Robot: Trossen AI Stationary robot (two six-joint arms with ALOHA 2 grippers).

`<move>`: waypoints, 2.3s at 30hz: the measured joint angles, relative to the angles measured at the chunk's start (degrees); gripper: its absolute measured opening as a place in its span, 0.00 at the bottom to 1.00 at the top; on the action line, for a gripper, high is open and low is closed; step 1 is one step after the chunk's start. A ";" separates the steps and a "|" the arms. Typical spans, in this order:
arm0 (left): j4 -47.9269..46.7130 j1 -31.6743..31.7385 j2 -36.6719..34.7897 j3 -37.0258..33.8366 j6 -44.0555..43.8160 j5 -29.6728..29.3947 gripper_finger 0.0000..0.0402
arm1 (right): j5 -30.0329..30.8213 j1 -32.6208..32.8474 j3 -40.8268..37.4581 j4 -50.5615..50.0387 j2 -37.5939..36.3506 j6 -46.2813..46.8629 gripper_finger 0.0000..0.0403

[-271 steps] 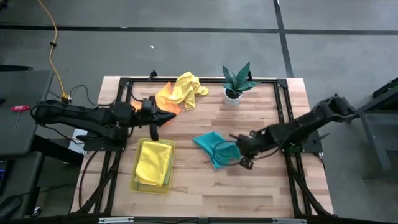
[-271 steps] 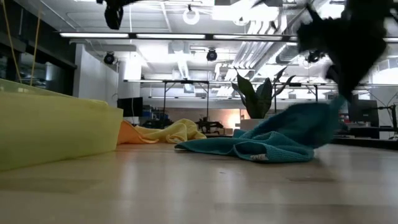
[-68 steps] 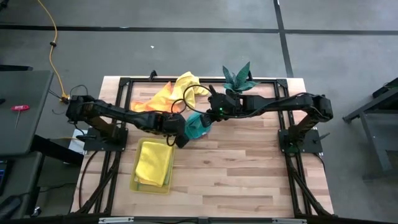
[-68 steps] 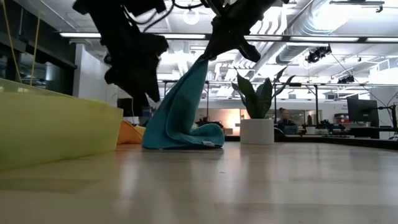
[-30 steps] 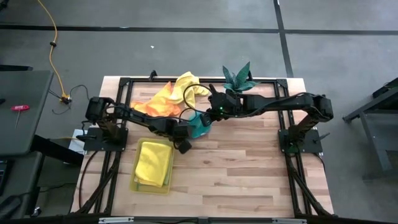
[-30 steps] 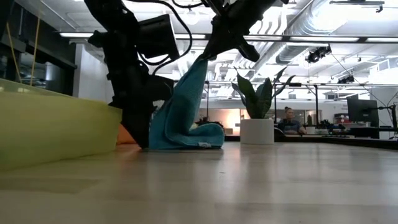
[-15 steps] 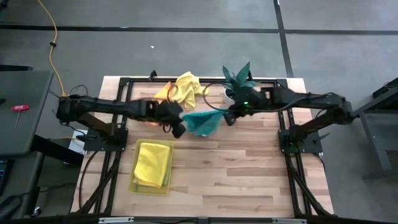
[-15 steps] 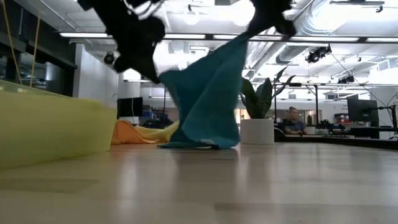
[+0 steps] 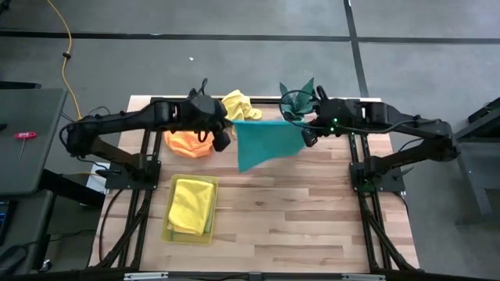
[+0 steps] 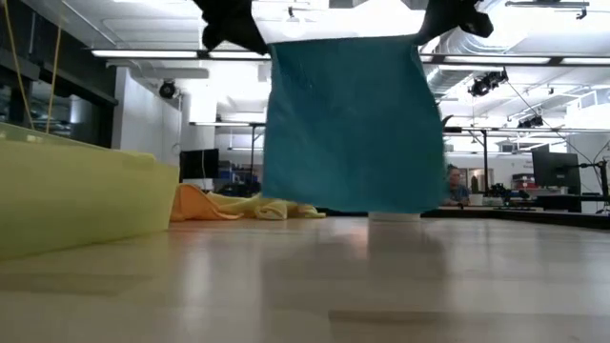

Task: Fold microfiber towels
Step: Fold the blue microfiber cloth

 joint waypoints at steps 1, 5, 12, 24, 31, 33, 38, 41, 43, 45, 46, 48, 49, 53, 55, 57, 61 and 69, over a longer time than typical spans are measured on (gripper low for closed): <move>-0.76 0.71 0.01 1.07 1.96 -0.35 0.00 | 0.08 -0.56 0.00 0.45 0.00 -1.02 0.00; -3.38 2.56 0.02 5.27 8.42 -0.74 0.00 | 0.07 -1.39 0.00 0.24 0.00 -4.70 0.00; -5.14 -0.62 0.00 3.31 12.78 -1.92 0.00 | 0.76 4.16 0.00 -4.55 0.21 -4.63 0.00; 5.79 -14.65 0.00 -15.37 -4.07 -3.02 0.00 | 5.59 20.86 0.02 -11.52 11.31 7.56 0.00; 13.88 -23.02 0.01 -23.74 -15.99 -3.08 0.00 | 3.22 30.12 0.00 -13.78 22.37 14.38 0.00; 15.83 -24.92 0.00 -25.06 -18.49 -3.46 0.00 | 1.67 32.34 0.02 -13.97 25.35 15.29 0.00; 19.77 -28.67 0.01 -27.17 -24.69 -3.45 0.00 | -0.19 37.06 0.02 -13.38 31.57 19.09 0.00; 23.07 -30.70 1.18 -28.51 -28.43 -3.62 0.00 | -1.34 39.39 0.02 -11.59 34.07 21.09 0.00; 25.05 -31.96 2.12 -29.53 -30.43 -3.18 0.00 | -2.05 40.65 0.02 -9.99 35.28 22.63 0.00; 27.26 -33.03 4.46 -29.84 -32.67 -2.54 0.00 | -2.80 41.68 0.02 -9.87 35.91 24.56 0.00; 27.00 -33.41 5.60 -30.00 -33.44 -1.98 0.00 | -2.80 41.99 0.02 -9.66 35.95 25.67 0.00; 27.68 -33.82 7.50 -30.07 -34.14 -1.08 0.00 | -2.84 42.43 0.06 -9.38 35.73 27.31 0.00; 28.59 -33.77 8.41 -29.95 -34.62 -0.71 0.00 | -3.07 42.45 0.02 -9.65 35.31 27.67 0.00; 28.35 -32.52 9.39 -29.98 -35.00 0.20 0.00 | -2.45 40.75 0.02 -9.81 32.52 28.81 0.00; 27.72 -31.41 9.27 -29.98 -34.93 -0.01 0.00 | -0.81 38.72 0.02 -11.09 31.02 31.66 0.00; 27.91 -30.14 9.07 -29.98 -34.94 -0.03 0.00 | 1.88 36.44 0.02 -12.08 29.41 34.24 0.00; 27.62 -27.77 9.07 -29.98 -34.88 -0.03 0.00 | 4.88 31.49 0.02 -13.68 27.85 35.34 0.00; 27.21 -24.27 9.07 -29.98 -34.74 -0.78 0.00 | 4.43 22.16 0.02 -12.85 28.44 28.72 0.00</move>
